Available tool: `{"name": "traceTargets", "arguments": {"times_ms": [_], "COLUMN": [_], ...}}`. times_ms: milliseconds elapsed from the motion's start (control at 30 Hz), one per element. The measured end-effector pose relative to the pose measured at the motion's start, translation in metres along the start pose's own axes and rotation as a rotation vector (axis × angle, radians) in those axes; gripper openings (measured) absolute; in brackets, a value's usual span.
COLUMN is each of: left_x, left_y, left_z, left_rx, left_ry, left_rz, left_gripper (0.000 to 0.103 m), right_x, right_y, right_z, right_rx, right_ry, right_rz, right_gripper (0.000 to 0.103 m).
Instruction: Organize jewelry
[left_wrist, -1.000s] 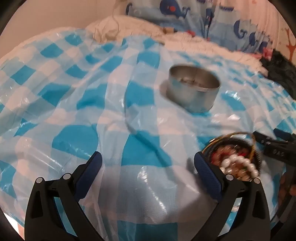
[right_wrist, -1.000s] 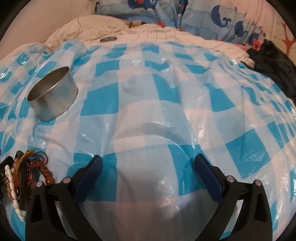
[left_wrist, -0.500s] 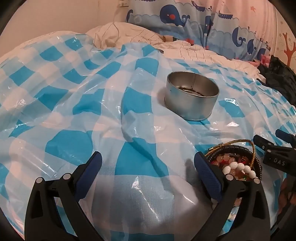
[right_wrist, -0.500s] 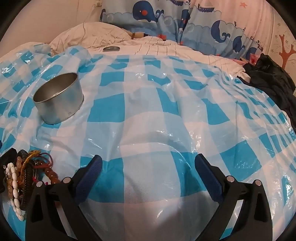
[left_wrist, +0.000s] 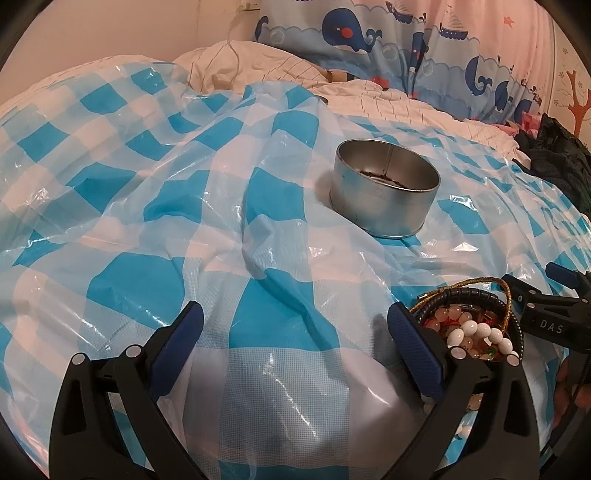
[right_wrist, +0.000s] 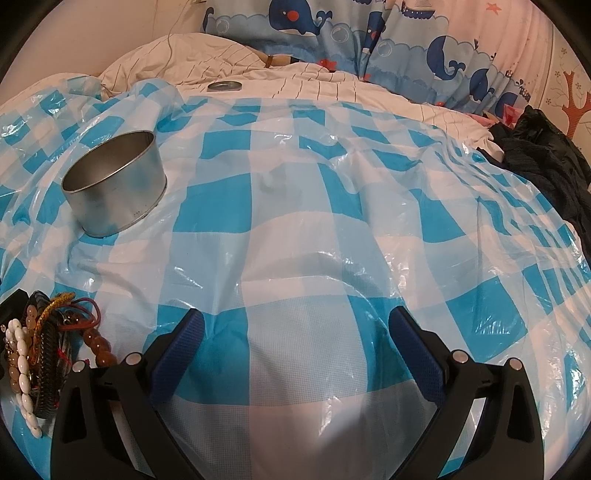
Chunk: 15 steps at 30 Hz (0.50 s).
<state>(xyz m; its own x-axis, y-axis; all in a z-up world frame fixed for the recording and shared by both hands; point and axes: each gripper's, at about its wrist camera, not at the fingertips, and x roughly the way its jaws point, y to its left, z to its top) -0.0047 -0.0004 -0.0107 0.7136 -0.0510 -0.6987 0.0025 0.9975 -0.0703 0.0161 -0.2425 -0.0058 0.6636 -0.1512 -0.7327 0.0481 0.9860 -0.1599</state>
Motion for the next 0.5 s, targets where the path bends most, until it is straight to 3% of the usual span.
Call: {"name": "traceTargets", "arguments": {"times_ms": [500], "left_x": [0.0015], "left_y": [0.0031], "left_z": [0.0], "left_rx": [0.004], "left_ry": [0.003], "left_rz": [0.007], "left_gripper": [0.096], "right_x": [0.0006], "right_y": [-0.001], "right_z": [-0.0007], "right_rx": [-0.003], "right_ry": [-0.003], "right_rz": [-0.006], "right_gripper": [0.096]}}
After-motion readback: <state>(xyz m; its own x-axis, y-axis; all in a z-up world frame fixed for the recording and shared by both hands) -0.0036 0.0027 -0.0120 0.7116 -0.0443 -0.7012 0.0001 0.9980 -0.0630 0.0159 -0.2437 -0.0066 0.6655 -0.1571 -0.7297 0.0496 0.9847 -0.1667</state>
